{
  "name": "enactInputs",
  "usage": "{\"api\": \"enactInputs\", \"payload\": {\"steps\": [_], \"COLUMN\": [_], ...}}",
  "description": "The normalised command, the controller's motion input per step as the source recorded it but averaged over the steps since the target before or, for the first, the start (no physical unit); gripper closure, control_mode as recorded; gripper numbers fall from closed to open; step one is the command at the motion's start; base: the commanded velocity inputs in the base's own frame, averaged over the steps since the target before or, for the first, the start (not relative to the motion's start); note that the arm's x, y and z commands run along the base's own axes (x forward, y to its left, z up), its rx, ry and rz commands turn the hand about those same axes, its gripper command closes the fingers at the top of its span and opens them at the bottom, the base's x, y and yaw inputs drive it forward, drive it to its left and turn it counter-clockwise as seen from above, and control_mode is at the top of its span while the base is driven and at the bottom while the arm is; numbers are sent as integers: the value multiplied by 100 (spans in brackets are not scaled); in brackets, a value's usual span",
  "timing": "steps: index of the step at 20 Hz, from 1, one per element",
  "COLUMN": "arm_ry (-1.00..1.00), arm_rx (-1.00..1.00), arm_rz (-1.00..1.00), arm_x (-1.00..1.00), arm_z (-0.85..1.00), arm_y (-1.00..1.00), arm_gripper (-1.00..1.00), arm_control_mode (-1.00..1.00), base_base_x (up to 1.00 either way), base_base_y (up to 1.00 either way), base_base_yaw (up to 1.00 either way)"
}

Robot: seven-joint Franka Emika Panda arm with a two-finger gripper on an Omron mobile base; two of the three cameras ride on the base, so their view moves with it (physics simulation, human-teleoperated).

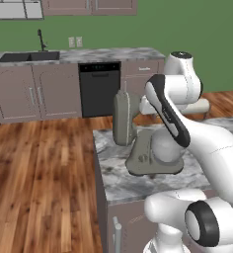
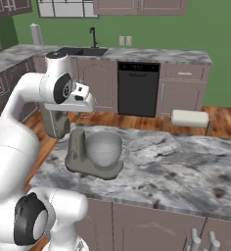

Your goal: Close the stand mixer head.

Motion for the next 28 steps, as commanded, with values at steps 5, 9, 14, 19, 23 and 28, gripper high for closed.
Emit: {"api": "enactInputs", "payload": {"steps": [5,9,14,19,23,28], "arm_ry": [-1,-16,-11,-6,-14,-11], "arm_rx": [0,-13,-20,-24,-29,-37], "arm_rz": [0,0,0,0,0,-4], "arm_x": [-23,-49,-50,-2,0,11], "arm_z": [0,19,37,7,0,0], "arm_y": [22,72,100,100,99,49], "arm_gripper": [-100,-100,-100,-100,-100,-100], "arm_control_mode": [-100,-100,-100,-100,-100,-100], "base_base_x": [0,0,0,0,0,0], "base_base_y": [0,0,0,0,0,0], "base_base_yaw": [0,0,0,0,0,0]}}
